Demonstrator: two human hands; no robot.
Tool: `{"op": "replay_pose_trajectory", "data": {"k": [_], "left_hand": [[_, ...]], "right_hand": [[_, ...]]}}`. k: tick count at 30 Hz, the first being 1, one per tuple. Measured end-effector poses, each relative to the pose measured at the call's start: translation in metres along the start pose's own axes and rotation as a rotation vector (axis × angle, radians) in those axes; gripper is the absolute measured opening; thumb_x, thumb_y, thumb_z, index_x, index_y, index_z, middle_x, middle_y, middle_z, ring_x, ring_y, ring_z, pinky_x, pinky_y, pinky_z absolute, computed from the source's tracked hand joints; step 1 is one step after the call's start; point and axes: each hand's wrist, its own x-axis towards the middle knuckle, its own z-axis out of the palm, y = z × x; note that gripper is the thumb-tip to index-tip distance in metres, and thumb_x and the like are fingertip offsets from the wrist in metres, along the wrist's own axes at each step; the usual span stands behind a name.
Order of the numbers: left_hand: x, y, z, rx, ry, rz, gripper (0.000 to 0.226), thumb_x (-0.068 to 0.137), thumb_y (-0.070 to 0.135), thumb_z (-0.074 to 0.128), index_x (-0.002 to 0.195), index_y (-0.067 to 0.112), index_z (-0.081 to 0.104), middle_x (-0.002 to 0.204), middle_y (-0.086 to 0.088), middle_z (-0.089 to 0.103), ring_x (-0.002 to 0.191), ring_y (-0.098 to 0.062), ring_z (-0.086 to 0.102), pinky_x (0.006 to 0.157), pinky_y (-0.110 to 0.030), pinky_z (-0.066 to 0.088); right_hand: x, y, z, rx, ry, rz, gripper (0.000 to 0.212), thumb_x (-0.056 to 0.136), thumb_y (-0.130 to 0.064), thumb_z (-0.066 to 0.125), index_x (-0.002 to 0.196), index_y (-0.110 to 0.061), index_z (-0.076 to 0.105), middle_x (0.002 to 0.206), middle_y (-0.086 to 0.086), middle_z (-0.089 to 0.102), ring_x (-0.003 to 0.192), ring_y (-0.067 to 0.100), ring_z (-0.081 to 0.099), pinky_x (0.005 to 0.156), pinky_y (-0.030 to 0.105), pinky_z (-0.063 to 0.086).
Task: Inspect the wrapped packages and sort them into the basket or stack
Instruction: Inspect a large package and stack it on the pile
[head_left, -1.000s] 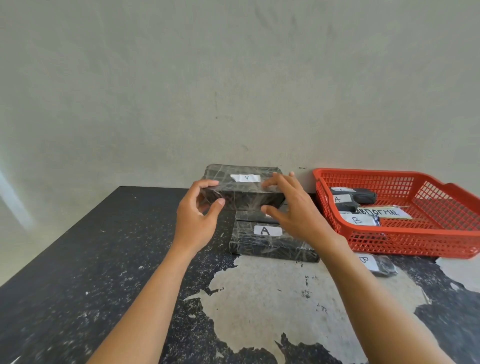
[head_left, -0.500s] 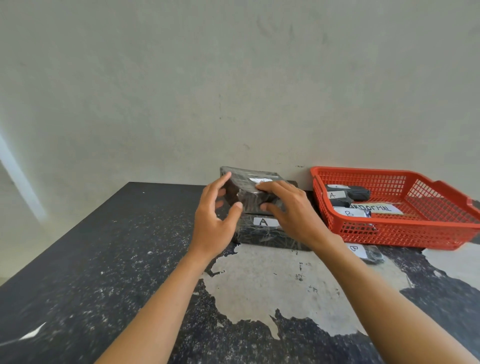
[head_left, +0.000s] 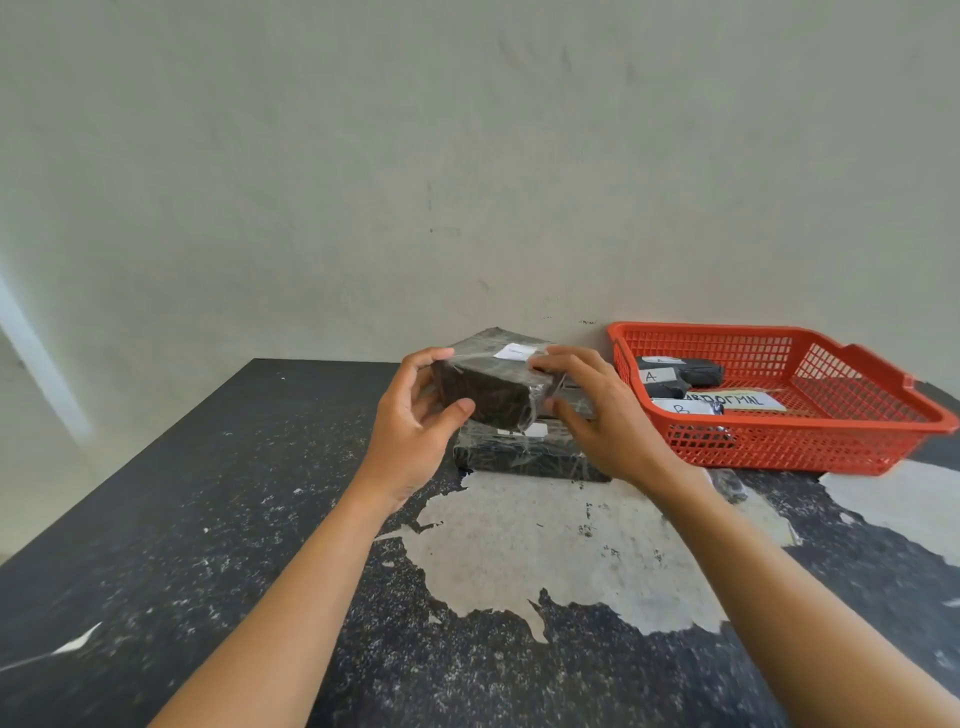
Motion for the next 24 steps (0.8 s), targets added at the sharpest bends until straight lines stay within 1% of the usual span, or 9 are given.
{"op": "replay_pose_trajectory", "data": {"k": [3,7,11,12,13,15,17,21,24], "left_hand": [[-0.010,-0.001,0.008,0.065,0.058,0.057,0.045,0.085,-0.004,0.070,0.119,0.022,0.054,0.111,0.002,0.065,0.102,-0.010,0.068,0.085,-0.023,0.055],[-0.025,-0.009,0.019,0.140,0.109,0.130,0.044,0.086,0.001,0.072,0.118,0.025,0.055,0.118,0.002,0.064,0.106,-0.012,0.067,0.086,-0.030,0.058],[-0.033,-0.014,0.023,0.230,0.170,0.192,0.046,0.085,0.007,0.073,0.115,0.038,0.055,0.121,-0.004,0.061,0.110,-0.017,0.065,0.092,-0.040,0.057],[-0.034,-0.014,0.023,0.250,0.181,0.202,0.048,0.085,0.008,0.074,0.113,0.042,0.055,0.120,-0.002,0.060,0.110,-0.016,0.065,0.093,-0.041,0.056],[-0.035,-0.013,0.025,0.277,0.193,0.212,0.048,0.085,0.009,0.074,0.111,0.044,0.054,0.119,0.000,0.059,0.110,-0.016,0.064,0.094,-0.041,0.055],[-0.038,-0.011,0.026,0.323,0.208,0.227,0.046,0.085,0.012,0.074,0.111,0.045,0.054,0.118,0.004,0.056,0.111,-0.013,0.062,0.097,-0.039,0.054],[-0.039,-0.009,0.025,0.337,0.190,0.239,0.043,0.088,0.014,0.071,0.114,0.045,0.055,0.117,0.004,0.055,0.112,-0.010,0.061,0.098,-0.033,0.052],[-0.043,-0.006,0.023,0.374,0.133,0.260,0.038,0.094,0.011,0.062,0.115,0.043,0.058,0.118,-0.001,0.056,0.112,-0.009,0.059,0.094,-0.013,0.048],[-0.049,-0.007,0.023,0.402,0.143,0.262,0.035,0.094,0.008,0.061,0.116,0.035,0.061,0.117,-0.005,0.056,0.109,-0.004,0.058,0.091,-0.008,0.047]], "right_hand": [[-0.015,-0.014,0.008,0.102,-0.006,0.054,0.063,0.090,-0.010,0.063,0.143,-0.034,0.038,0.151,-0.006,0.032,0.138,0.011,0.035,0.112,0.042,0.039],[-0.029,-0.026,0.024,0.103,0.073,0.096,0.052,0.093,-0.031,0.063,0.140,-0.030,0.041,0.157,-0.004,0.024,0.141,0.011,0.032,0.110,0.039,0.040],[-0.035,-0.034,0.030,0.084,0.088,0.125,0.043,0.098,-0.028,0.057,0.138,-0.027,0.043,0.160,-0.004,0.019,0.144,0.007,0.023,0.096,0.004,0.028],[-0.036,-0.035,0.031,0.086,0.088,0.132,0.043,0.098,-0.025,0.057,0.138,-0.027,0.044,0.160,-0.004,0.019,0.145,0.006,0.020,0.094,0.000,0.029],[-0.036,-0.036,0.030,0.089,0.095,0.134,0.043,0.097,-0.023,0.058,0.138,-0.026,0.045,0.160,-0.003,0.021,0.146,0.008,0.019,0.099,0.004,0.033],[-0.034,-0.039,0.028,0.104,0.103,0.138,0.043,0.096,-0.022,0.059,0.137,-0.028,0.047,0.159,-0.001,0.023,0.148,0.012,0.019,0.109,0.032,0.042],[-0.032,-0.041,0.025,0.113,0.088,0.133,0.039,0.096,-0.027,0.059,0.133,-0.034,0.051,0.158,-0.001,0.025,0.147,0.015,0.023,0.107,0.043,0.044],[-0.031,-0.041,0.020,0.089,0.086,0.128,0.029,0.099,-0.028,0.055,0.128,-0.029,0.058,0.152,0.001,0.035,0.142,0.018,0.033,0.103,0.033,0.043],[-0.035,-0.043,0.022,0.023,0.017,0.089,0.033,0.096,-0.021,0.059,0.128,-0.023,0.054,0.146,0.002,0.042,0.139,0.020,0.037,0.100,0.027,0.039]]}}
